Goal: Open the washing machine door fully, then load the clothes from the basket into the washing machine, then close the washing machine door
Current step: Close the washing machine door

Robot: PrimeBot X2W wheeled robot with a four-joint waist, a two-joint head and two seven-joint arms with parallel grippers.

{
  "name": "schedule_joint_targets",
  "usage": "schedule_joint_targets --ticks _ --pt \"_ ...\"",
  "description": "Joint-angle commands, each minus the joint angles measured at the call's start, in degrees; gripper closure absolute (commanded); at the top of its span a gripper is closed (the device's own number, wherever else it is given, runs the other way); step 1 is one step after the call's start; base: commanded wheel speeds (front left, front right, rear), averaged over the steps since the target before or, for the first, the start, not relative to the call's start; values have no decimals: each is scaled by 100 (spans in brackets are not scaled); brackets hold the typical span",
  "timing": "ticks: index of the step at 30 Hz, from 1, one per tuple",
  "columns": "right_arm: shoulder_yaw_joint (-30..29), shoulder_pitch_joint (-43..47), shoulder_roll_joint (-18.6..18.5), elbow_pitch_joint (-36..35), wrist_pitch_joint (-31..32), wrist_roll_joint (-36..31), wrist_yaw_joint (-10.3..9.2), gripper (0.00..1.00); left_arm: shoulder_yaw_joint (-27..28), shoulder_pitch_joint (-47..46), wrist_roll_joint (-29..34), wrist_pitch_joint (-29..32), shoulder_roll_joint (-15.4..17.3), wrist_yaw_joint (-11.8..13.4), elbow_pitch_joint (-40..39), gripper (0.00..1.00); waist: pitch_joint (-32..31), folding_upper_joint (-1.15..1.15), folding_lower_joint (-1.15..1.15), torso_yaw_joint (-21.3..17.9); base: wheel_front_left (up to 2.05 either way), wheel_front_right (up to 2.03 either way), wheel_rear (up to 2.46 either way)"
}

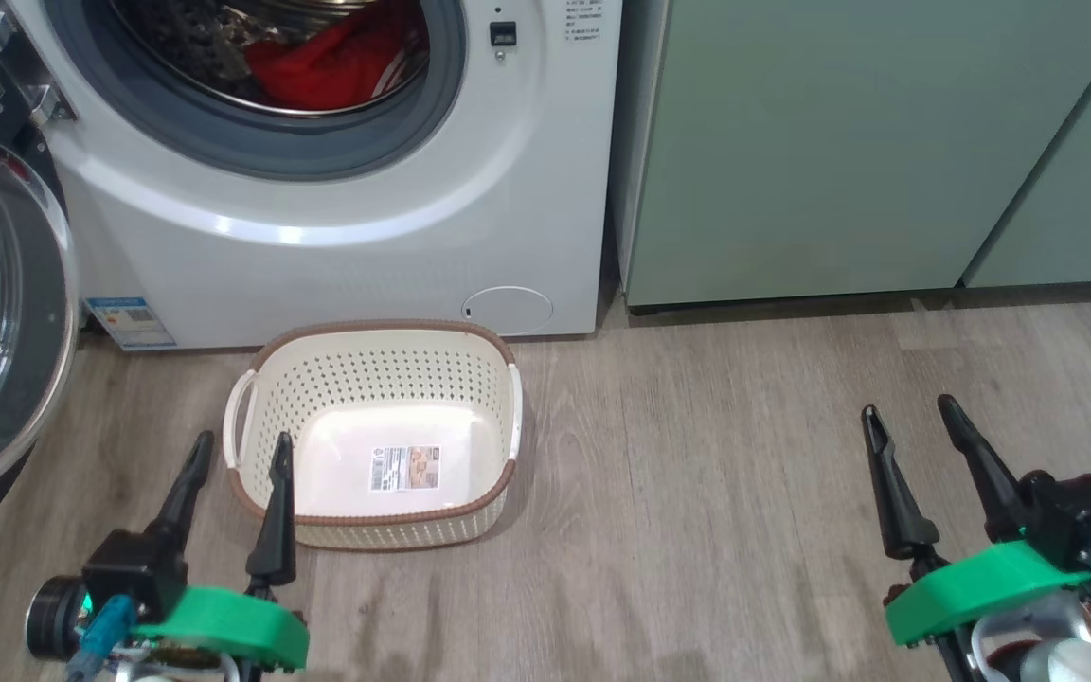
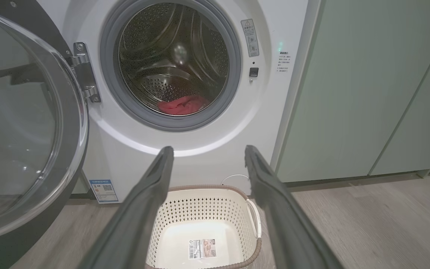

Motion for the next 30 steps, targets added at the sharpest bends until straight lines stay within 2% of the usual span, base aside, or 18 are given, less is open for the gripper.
schedule_joint_targets --ticks 1,23,30 --pt "127 -135 -21 -221 -18 15 0 0 230 -212 34 -29 6 -27 -188 0 -3 0 0 1 -45 45 0" --pt "112 -104 -21 -236 -5 16 0 0 237 -183 72 -29 -44 -30 -190 0 -8 0 0 39 0 0 0" --pt "63 -74 -21 -251 -3 18 0 0 217 -217 77 -29 -55 -27 -167 0 -15 0 0 206 0 0 0"
